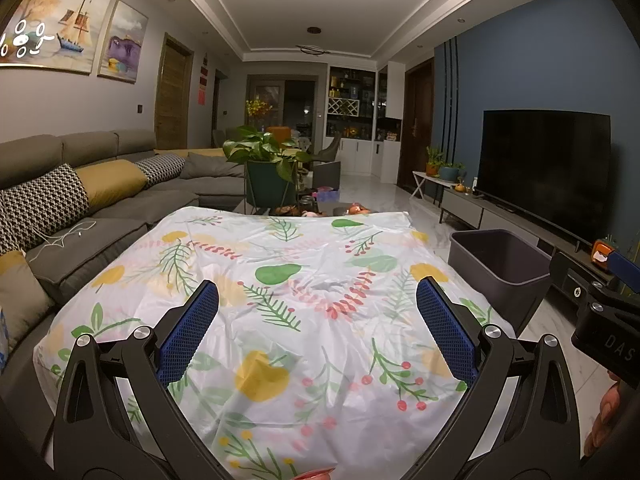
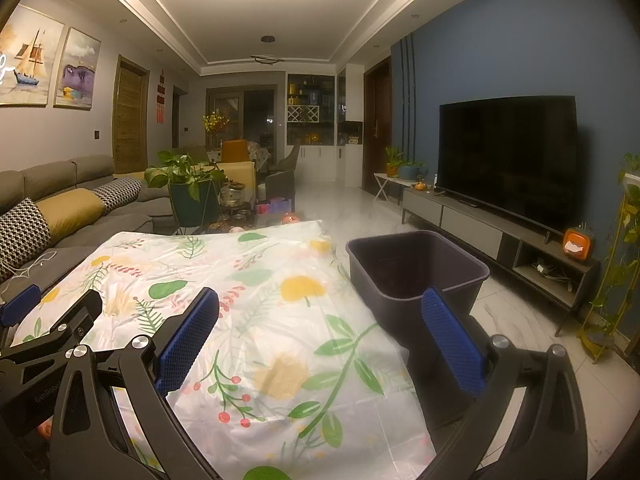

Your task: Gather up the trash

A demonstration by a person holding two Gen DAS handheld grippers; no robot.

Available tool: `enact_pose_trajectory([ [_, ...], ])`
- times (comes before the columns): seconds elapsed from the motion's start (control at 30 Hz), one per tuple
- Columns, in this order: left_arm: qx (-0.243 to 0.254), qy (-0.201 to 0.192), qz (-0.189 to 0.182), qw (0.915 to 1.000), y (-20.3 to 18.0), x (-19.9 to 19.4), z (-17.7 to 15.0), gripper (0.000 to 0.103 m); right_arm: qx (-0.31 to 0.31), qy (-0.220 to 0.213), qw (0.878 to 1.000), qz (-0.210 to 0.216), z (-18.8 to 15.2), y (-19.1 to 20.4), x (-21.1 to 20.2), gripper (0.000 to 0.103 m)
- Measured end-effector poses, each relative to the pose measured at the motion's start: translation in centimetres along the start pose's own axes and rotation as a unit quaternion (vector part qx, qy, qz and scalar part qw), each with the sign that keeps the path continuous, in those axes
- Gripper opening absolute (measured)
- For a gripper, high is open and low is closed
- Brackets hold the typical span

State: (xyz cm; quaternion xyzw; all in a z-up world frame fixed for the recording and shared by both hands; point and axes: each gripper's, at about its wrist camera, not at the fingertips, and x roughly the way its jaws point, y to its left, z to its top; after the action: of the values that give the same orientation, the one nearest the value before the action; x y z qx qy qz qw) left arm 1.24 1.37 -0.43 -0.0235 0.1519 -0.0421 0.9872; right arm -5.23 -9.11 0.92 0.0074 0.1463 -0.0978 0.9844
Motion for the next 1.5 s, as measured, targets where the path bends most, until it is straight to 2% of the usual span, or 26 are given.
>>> enact_pose_trajectory([
  [1.5, -0.003, 0.001, -0.005, 1.0000, -0.27, -0.16, 0.03, 0.098, 0.002, -0.001, 1.000, 0.000, 0.20, -0.28, -0.27, 0.098],
])
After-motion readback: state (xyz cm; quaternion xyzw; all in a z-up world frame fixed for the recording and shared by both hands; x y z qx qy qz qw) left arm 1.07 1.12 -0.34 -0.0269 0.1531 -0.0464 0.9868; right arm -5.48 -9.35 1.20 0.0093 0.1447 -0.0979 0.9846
